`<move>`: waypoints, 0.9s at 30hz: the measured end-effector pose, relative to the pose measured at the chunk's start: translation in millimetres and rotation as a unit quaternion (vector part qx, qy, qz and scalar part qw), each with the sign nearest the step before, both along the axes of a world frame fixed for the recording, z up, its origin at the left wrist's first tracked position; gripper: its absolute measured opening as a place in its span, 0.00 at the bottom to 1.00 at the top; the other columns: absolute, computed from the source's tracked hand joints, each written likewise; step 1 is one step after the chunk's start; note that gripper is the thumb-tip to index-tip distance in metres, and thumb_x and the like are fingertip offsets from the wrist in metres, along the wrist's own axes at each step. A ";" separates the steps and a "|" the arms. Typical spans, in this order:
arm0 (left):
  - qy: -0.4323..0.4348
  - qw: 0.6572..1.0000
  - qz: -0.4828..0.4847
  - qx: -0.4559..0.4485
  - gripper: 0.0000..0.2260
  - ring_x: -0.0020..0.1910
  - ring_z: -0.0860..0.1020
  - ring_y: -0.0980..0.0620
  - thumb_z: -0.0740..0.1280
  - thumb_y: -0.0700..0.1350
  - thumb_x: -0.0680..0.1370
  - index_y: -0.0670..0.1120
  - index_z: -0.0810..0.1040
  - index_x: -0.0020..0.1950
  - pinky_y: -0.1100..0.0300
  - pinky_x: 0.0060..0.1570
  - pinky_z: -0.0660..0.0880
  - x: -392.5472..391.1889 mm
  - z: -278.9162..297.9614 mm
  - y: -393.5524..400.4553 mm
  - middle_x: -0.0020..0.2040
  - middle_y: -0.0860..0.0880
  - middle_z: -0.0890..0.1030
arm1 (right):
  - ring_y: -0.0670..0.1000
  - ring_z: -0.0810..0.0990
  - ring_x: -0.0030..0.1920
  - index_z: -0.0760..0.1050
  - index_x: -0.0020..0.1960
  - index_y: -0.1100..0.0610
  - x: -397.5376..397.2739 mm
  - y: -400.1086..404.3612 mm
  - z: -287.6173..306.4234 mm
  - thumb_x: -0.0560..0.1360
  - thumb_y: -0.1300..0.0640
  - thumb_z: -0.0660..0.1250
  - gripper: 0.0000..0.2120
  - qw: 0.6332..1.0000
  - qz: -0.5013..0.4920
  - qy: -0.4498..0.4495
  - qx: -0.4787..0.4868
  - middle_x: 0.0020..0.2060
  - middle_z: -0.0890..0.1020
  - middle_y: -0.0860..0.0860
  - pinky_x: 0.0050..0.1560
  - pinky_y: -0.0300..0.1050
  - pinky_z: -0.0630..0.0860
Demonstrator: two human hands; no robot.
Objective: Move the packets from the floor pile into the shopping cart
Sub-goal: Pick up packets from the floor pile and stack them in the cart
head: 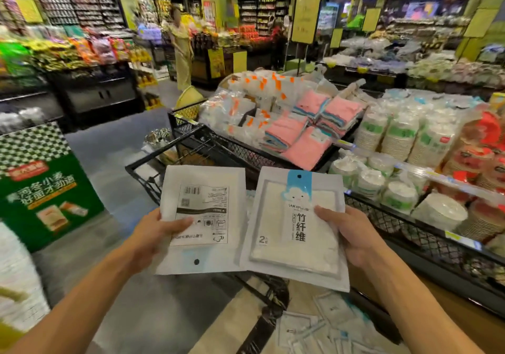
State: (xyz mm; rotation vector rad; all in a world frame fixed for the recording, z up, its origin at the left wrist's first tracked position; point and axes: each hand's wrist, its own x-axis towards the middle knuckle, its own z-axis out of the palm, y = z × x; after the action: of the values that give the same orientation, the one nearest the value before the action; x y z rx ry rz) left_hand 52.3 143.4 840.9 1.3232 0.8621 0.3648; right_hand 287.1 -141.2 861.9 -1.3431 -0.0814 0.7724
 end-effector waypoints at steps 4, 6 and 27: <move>0.004 1.000 -0.007 0.002 0.17 0.52 0.84 0.35 0.72 0.32 0.75 0.43 0.78 0.62 0.34 0.59 0.77 -30.0 -5.4 50.4 0.54 0.39 0.86 | 0.61 0.88 0.49 0.80 0.61 0.62 -17.7 46.6 -7.9 0.78 0.66 0.71 0.12 1.000 0.001 -0.019 -0.015 0.50 0.88 0.60 0.46 0.58 0.85; 0.009 1.000 -0.016 0.006 0.15 0.52 0.85 0.35 0.71 0.32 0.76 0.41 0.79 0.62 0.35 0.59 0.77 -39.4 -6.9 79.2 0.53 0.39 0.86 | 0.63 0.87 0.50 0.79 0.62 0.62 -27.7 70.8 -13.6 0.78 0.66 0.71 0.13 1.000 -0.010 -0.012 -0.018 0.51 0.87 0.61 0.52 0.62 0.83; 0.053 0.990 -0.115 -0.069 0.16 0.52 0.85 0.37 0.73 0.33 0.74 0.42 0.80 0.61 0.36 0.58 0.78 129.3 -66.7 295.4 0.53 0.40 0.86 | 0.60 0.88 0.50 0.80 0.62 0.61 66.1 245.5 -84.0 0.78 0.65 0.71 0.12 0.988 -0.138 0.028 -0.067 0.51 0.88 0.59 0.46 0.57 0.85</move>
State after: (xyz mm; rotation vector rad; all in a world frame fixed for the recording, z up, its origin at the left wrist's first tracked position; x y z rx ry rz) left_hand 181.6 438.8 774.2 1.3054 0.7984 0.0539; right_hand 353.2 104.3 778.0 -1.4211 0.2019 0.5876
